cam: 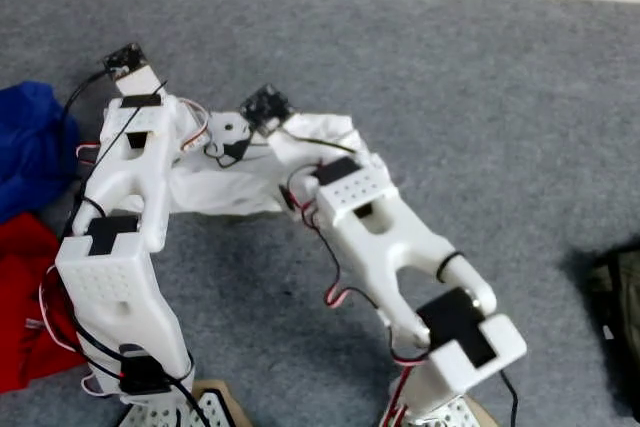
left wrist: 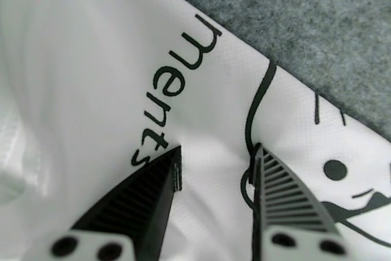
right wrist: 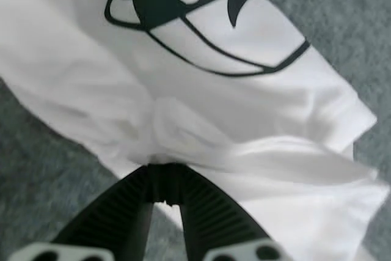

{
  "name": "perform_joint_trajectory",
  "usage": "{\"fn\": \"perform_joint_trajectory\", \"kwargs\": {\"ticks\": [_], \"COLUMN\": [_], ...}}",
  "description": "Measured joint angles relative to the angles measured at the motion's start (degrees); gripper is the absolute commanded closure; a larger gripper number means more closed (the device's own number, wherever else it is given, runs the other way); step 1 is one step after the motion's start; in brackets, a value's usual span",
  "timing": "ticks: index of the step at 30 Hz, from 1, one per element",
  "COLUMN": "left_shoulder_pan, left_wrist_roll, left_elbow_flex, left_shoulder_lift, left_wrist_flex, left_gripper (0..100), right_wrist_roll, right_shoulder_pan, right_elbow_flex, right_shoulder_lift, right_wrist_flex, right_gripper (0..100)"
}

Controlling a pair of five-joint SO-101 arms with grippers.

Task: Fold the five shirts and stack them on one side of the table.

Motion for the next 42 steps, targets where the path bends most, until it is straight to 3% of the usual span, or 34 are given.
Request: {"fn": "perform_joint_trajectory", "kwargs": {"ticks": [12,26,36,42], "left_shoulder_pan": [0.0,-0.3,-7.0,-12.3], "left_wrist_roll": [0.0,0.0,-0.1,-0.1], "left_elbow_flex": [0.0,0.0,-5.2,-9.1], "left_shoulder_lift": [0.0,0.0,0.2,0.2], "left_wrist_flex": [0.0,0.0,0.2,7.6], "left_gripper": [79,78,78,78], "right_wrist_roll": [0.0,0.0,0.0,0.0], "right_shoulder_pan": [1.7,1.7,1.4,1.4], "right_elbow_flex": [-14.3,-13.3,-11.3,-7.1], "right_shoulder_lift": [16.1,11.4,12.2,8.0], "right_wrist_flex": [0.0,-1.9,-3.6,-3.6], "right_gripper": [98.9,98.9,98.9,98.9]}}
